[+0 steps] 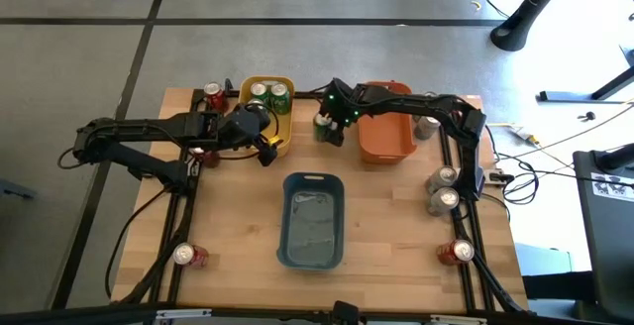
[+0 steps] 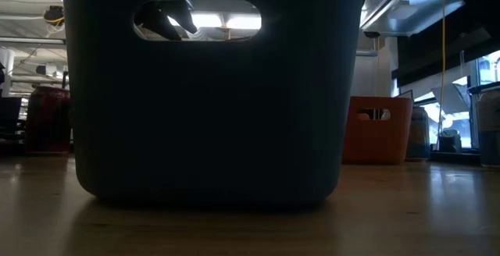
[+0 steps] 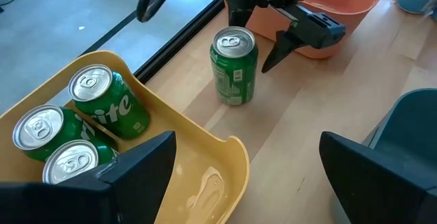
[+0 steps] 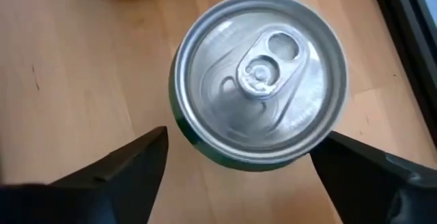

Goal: Sort soda cans
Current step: Put the green soda can into the yellow bin

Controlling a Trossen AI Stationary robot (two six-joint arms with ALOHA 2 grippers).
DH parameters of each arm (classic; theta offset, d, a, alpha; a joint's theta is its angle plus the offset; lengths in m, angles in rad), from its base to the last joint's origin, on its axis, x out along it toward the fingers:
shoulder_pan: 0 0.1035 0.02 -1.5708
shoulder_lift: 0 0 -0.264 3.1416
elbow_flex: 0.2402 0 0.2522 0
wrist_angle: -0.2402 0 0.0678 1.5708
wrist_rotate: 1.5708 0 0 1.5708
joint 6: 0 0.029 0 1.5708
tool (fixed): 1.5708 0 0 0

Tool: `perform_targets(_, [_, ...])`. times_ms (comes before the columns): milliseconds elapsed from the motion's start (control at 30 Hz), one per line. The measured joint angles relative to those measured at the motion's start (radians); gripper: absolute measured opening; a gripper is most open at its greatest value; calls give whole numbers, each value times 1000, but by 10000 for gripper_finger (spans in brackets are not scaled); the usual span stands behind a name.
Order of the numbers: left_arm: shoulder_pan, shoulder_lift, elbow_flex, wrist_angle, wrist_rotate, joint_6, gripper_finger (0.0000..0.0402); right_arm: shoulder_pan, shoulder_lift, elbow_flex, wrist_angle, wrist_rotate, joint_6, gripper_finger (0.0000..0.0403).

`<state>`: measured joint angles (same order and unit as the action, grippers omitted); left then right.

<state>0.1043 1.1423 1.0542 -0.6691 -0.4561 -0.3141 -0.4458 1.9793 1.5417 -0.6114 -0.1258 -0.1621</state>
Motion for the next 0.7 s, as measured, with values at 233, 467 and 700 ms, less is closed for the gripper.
perform_targets(233, [0, 5, 0, 15, 0, 0, 347, 0, -48, 18, -125, 2, -30, 330])
perform_targets(467, [8, 70, -1, 121, 14, 30, 347, 1, -247, 45, -355, 1, -34, 330])
perform_targets(700, [82, 156, -1, 318, 147, 58, 347, 1, -478, -26, -333, -3, -29, 330])
